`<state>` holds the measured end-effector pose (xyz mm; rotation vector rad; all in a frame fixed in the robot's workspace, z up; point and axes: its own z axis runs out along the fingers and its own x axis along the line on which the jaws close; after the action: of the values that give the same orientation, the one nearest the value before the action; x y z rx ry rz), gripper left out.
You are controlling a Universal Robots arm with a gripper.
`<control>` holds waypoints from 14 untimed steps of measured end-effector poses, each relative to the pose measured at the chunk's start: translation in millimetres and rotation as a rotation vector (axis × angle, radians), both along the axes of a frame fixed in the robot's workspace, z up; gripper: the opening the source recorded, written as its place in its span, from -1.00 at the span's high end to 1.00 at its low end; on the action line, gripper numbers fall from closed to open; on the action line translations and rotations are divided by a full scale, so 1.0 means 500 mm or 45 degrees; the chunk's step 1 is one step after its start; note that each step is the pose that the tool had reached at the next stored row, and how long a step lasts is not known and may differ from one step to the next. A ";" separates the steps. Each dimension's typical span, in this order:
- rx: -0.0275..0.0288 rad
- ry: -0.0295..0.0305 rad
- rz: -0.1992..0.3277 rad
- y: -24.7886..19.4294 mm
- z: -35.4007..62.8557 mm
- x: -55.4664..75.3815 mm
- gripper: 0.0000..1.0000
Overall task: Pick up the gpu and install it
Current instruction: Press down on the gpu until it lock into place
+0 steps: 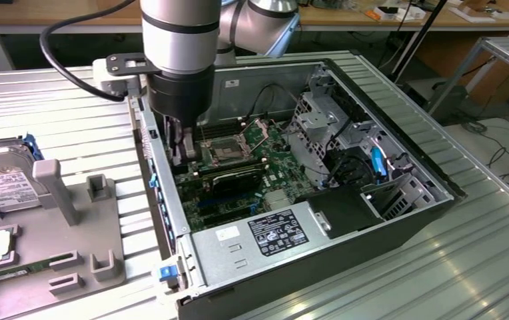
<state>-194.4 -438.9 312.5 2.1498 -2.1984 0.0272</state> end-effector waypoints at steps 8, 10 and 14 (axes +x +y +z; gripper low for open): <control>0.0027 0.0078 0.000 0.0110 0.000 0.007 0.79; 0.0028 0.0081 -0.001 0.0156 0.000 0.007 0.79; 0.0029 0.0087 -0.010 0.0207 0.000 0.007 0.79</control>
<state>-190.9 -428.6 312.7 2.1393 -2.2041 0.0169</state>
